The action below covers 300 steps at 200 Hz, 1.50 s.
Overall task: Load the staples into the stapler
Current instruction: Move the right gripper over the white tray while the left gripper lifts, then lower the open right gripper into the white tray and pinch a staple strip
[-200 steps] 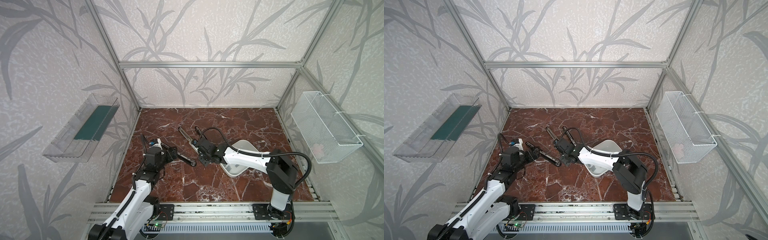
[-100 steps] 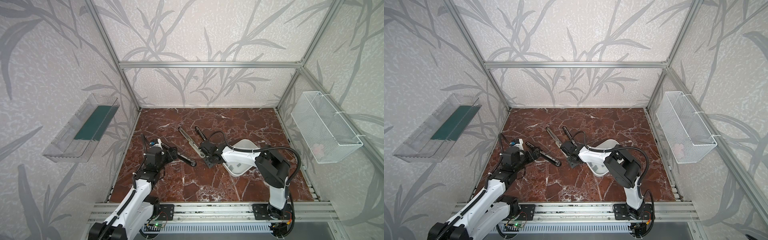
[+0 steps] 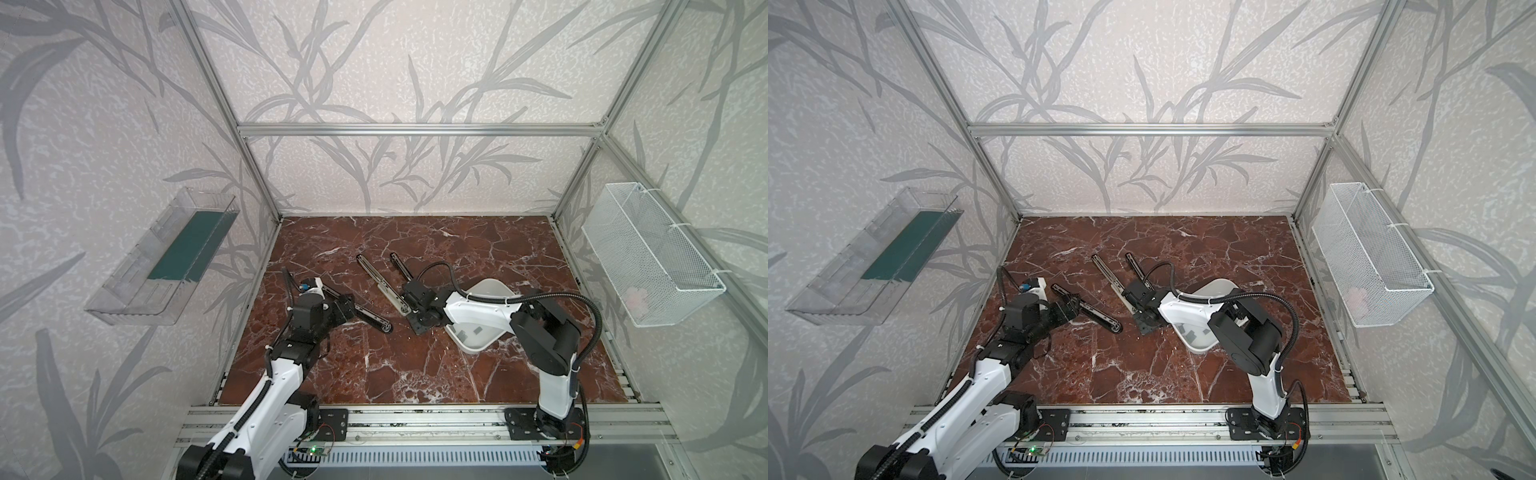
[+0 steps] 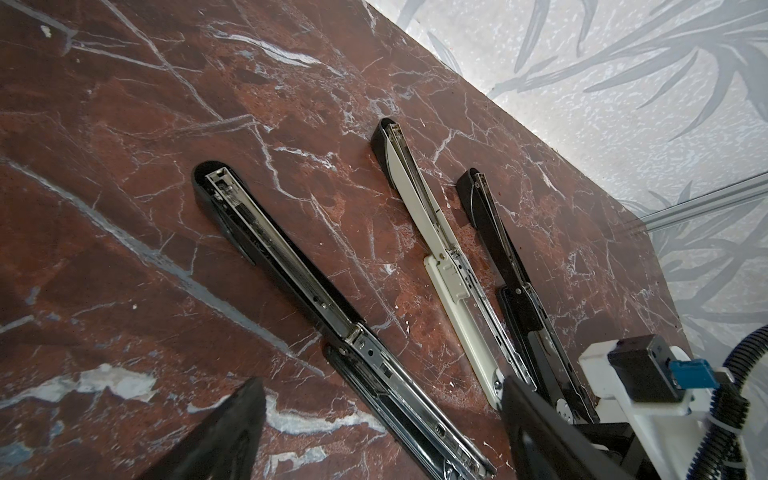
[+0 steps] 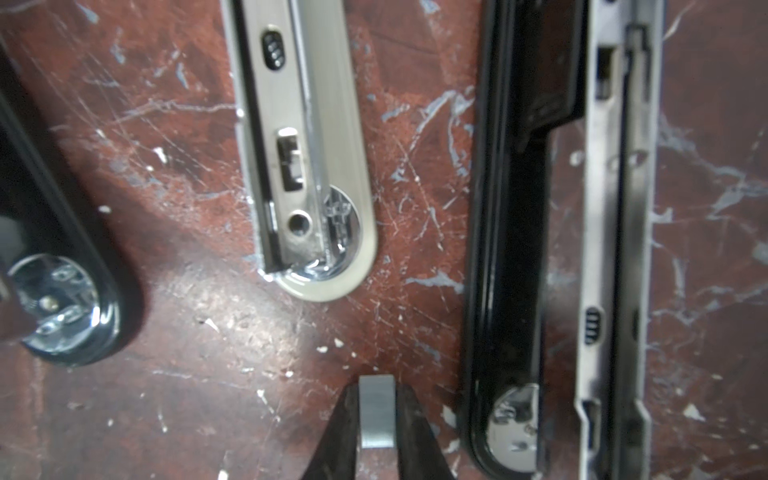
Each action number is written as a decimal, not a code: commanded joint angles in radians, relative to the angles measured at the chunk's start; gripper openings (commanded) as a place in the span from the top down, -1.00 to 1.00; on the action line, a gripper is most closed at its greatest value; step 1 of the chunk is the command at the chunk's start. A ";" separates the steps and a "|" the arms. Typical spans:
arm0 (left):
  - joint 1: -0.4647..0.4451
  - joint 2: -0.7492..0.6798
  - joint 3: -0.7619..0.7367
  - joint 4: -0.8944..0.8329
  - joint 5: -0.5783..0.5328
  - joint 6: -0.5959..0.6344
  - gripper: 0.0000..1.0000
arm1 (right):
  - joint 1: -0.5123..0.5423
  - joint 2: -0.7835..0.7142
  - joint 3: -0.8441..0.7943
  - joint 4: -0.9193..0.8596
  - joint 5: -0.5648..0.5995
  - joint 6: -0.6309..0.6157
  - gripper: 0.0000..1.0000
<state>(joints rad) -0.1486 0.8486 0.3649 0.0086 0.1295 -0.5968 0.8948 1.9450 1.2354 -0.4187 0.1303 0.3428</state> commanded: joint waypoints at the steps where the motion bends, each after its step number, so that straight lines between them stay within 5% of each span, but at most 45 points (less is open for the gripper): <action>1: -0.001 0.001 0.013 0.016 -0.002 0.000 -0.78 | 0.001 0.011 -0.045 -0.027 -0.029 0.029 0.64; 79: -0.006 -0.022 -0.015 0.143 0.143 -0.005 -0.77 | 0.000 -0.133 -0.040 0.031 -0.066 0.040 0.72; 111: -0.030 -0.013 -0.008 0.213 0.194 0.011 -0.77 | -0.011 -0.300 -0.030 -0.021 0.037 0.013 0.72; 183: -0.166 0.211 0.187 0.362 0.162 0.234 -0.79 | -0.307 -0.523 -0.274 -0.074 0.068 0.084 0.72; 242: -0.153 0.541 0.374 0.563 0.147 0.391 -0.79 | -0.451 -0.430 -0.322 -0.060 0.022 0.096 0.66; 267: -0.138 0.585 0.323 0.709 0.150 0.384 -0.79 | -0.499 -0.360 -0.314 -0.060 -0.020 0.105 0.72; 300: -0.133 0.591 0.290 0.734 0.147 0.413 -0.79 | -0.507 -0.308 -0.299 -0.057 -0.019 0.102 0.49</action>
<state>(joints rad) -0.2901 1.4429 0.6666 0.6403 0.2813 -0.2348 0.3882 1.6146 0.9077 -0.4709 0.1287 0.4377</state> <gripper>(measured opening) 0.895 0.225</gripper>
